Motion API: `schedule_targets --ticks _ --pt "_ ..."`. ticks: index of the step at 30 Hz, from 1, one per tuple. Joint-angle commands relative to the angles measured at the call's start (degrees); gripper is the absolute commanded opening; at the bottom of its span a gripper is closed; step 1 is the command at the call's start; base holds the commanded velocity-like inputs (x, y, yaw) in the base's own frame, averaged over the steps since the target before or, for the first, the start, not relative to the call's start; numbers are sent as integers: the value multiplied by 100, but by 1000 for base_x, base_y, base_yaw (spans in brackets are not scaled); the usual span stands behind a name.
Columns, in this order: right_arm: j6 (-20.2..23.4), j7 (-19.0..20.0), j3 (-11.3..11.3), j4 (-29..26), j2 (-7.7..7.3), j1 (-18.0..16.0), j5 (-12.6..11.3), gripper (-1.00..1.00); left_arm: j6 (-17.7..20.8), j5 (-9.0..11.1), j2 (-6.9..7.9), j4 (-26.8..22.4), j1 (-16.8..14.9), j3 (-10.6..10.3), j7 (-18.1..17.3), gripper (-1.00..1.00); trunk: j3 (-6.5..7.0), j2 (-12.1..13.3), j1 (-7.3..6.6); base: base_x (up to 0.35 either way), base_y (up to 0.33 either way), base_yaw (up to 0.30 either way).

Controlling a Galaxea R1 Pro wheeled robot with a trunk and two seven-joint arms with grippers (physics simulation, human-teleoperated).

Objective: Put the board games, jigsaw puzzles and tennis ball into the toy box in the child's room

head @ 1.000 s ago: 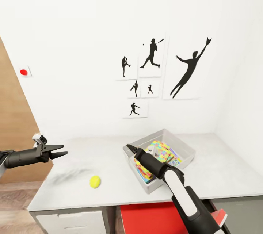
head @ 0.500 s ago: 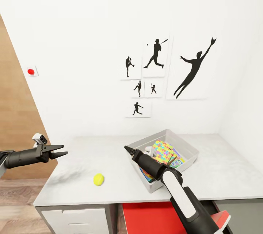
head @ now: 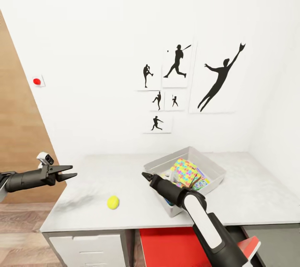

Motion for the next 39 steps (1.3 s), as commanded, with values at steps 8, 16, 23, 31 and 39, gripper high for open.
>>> schedule_targets --ticks 8,16,23,31,39 --pt "175 -1244 -3 -45 21 -5 -86 100 61 2 6 58 -4 2 -20 100 -12 -12 4 -7 66 0" --pt "167 -1284 10 -74 3 -6 -78 100 59 2 10 106 -4 78 -20 100 -12 -12 4 0 148 0" --pt "166 -1289 13 -114 16 -7 -80 100 54 -4 8 137 -4 114 -20 100 -12 -12 4 0 208 0" --pt "166 -1292 19 -115 22 -5 -82 100 53 -4 10 144 -4 118 -20 100 -12 -12 4 0 198 0" --pt "166 -1300 74 -109 32 -6 -77 100 52 -5 10 144 -4 119 -20 100 -31 -12 4 0 153 83"
